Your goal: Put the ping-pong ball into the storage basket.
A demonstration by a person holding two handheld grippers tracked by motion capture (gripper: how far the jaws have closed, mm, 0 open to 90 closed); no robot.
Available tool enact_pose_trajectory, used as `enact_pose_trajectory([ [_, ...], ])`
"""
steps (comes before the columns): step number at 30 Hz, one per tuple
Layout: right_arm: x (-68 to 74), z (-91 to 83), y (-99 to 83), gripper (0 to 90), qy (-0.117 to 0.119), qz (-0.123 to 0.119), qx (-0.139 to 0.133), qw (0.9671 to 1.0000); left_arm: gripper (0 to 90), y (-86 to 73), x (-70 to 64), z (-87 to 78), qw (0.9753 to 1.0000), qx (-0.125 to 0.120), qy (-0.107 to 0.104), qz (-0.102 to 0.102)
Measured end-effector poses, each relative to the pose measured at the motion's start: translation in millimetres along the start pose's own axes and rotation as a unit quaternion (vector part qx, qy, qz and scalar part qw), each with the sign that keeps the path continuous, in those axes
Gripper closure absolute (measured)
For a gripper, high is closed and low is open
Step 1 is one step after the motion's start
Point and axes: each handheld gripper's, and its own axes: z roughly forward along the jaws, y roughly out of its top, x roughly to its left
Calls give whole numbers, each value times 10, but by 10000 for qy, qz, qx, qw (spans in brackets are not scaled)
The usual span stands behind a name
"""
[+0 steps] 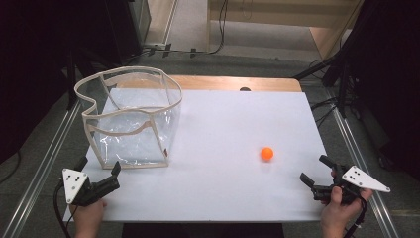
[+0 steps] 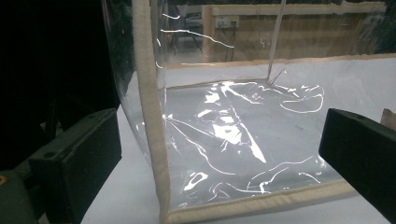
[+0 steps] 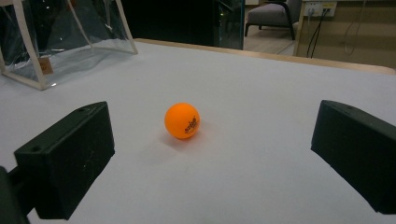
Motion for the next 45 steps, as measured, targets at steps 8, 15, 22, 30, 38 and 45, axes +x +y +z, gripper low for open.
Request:
enact_pose_trajectory([
  [8,41,-17,47,0,26,-21,-5,10000,0,-2,-6,-2,10000,-9,9,6],
  [15,106,10,179,0,47,-174,223,9996,0,-4,-10,-2,10000,-14,17,21],
  [22,152,94,309,0,183,-310,537,9979,0,-5,-15,0,10000,1,11,65],
  [30,160,197,443,0,254,-291,699,9968,0,-2,-5,2,10000,37,-38,51],
  [38,191,353,590,0,429,-412,900,9942,0,-2,-9,4,10000,52,-55,52],
  [45,225,466,685,0,542,-527,1057,9915,0,-4,-14,8,10000,48,-62,55],
])
